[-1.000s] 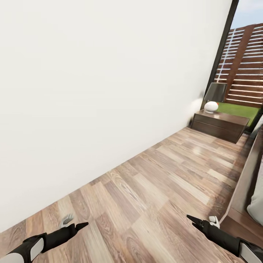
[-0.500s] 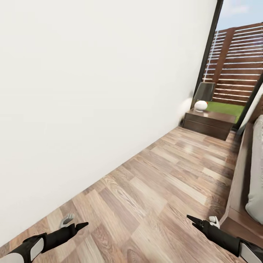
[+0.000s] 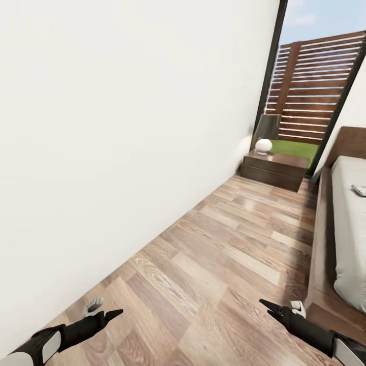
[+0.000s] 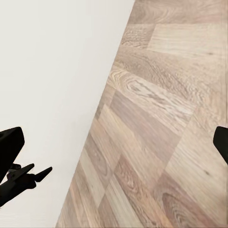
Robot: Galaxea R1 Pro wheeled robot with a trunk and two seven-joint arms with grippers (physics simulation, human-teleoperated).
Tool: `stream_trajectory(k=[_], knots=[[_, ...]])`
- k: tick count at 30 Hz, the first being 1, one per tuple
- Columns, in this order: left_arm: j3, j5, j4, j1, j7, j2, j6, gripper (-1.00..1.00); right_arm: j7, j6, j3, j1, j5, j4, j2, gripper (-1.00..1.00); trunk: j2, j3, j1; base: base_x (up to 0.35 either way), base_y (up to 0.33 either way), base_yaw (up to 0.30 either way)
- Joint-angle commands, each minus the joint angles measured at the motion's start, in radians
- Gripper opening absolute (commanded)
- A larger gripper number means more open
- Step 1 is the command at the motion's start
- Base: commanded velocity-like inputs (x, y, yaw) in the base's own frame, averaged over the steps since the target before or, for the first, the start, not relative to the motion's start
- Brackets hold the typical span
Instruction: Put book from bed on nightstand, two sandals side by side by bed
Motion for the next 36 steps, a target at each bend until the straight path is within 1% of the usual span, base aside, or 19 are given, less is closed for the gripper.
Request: stream_trajectory(k=[1, 16, 29, 36], knots=[[-0.003, 0.01, 0.0, 0.0, -0.002, 0.0, 0.01, 1.0, 0.001, 0.009, 0.005, -0.001, -0.01, 0.0, -0.001, 1.0, 0.0, -0.001, 0.0, 0.164, 0.014, -0.242], [-0.003, 0.01, 0.0, 0.0, -0.002, 0.0, 0.01, 1.0, 0.0, 0.009, 0.005, -0.001, -0.011, 0.001, -0.001, 1.0, 0.0, -0.001, 0.0, 0.163, 0.024, -0.255], [-0.003, 0.01, 0.0, 0.0, -0.002, 0.0, 0.01, 1.0, 0.0, 0.009, 0.005, -0.001, -0.011, 0.001, -0.001, 1.0, 0.0, -0.001, 0.0, 0.167, 0.131, -0.078], [-0.003, 0.01, 0.0, 0.0, -0.002, 0.0, 0.01, 1.0, 0.0, 0.008, 0.005, -0.001, -0.011, 0.001, -0.001, 1.0, 0.0, -0.001, 0.0, 0.167, 0.141, -0.204]])
